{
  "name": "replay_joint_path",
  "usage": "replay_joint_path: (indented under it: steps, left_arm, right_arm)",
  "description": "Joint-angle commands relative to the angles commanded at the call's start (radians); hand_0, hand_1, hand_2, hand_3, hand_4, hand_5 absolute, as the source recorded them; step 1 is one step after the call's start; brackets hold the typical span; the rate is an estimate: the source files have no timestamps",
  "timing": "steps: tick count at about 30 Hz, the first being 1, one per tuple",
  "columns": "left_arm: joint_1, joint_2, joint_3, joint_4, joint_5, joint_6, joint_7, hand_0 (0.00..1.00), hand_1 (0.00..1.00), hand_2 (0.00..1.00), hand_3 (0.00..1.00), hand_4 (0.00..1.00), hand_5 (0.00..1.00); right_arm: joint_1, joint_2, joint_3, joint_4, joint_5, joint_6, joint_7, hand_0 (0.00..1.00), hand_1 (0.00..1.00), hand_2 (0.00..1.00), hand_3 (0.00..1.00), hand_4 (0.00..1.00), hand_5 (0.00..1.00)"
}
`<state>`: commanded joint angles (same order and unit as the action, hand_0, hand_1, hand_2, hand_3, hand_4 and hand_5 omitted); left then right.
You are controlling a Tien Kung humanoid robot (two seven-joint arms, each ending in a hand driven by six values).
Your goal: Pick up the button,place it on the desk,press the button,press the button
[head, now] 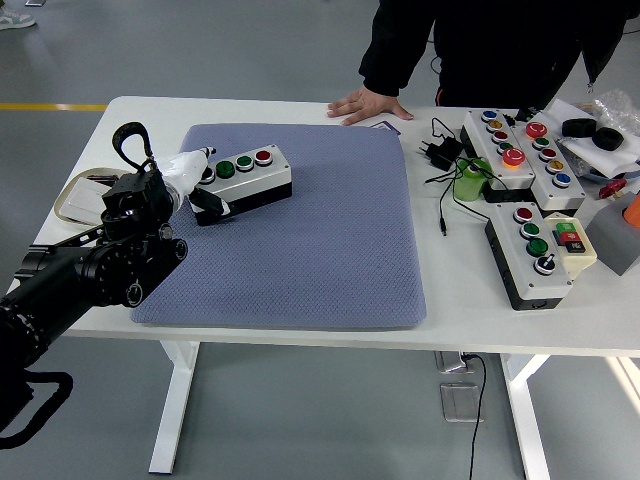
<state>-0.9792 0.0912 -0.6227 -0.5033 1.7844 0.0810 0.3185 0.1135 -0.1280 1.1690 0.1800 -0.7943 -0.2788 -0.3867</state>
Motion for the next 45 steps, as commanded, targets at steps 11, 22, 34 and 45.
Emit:
replay_joint_path:
  steps: [11,22,34,45]
  left_arm:
    - [-0.014,-0.032,0.063,0.062,-0.044,0.067,-0.013,0.581,0.722,0.726,0.950,0.961,0.256]
    - [-0.005,-0.033,0.063,0.057,-0.063,0.115,-0.035,0.443,0.551,0.516,0.557,0.842,0.116]
    - [0.014,-0.034,0.076,0.056,-0.090,0.135,-0.063,0.340,0.309,0.311,0.381,0.468,0.002]
    - [0.026,-0.032,0.062,0.055,-0.157,0.142,-0.114,0.312,0.243,0.258,0.328,0.386,0.002]
  right_arm:
    - [-0.002,-0.001,-0.003,0.000,-0.011,0.002,-0.001,0.643,0.508,0.549,0.593,0.250,0.356]
    - [-0.003,-0.001,-0.002,0.000,-0.006,0.001,0.002,0.642,0.508,0.549,0.592,0.250,0.356]
    - [-0.004,-0.001,-0.002,0.000,-0.006,0.002,0.001,0.642,0.509,0.548,0.593,0.251,0.353]
    - [-0.003,-0.001,-0.002,0.000,-0.006,0.002,0.002,0.642,0.509,0.548,0.593,0.251,0.353]
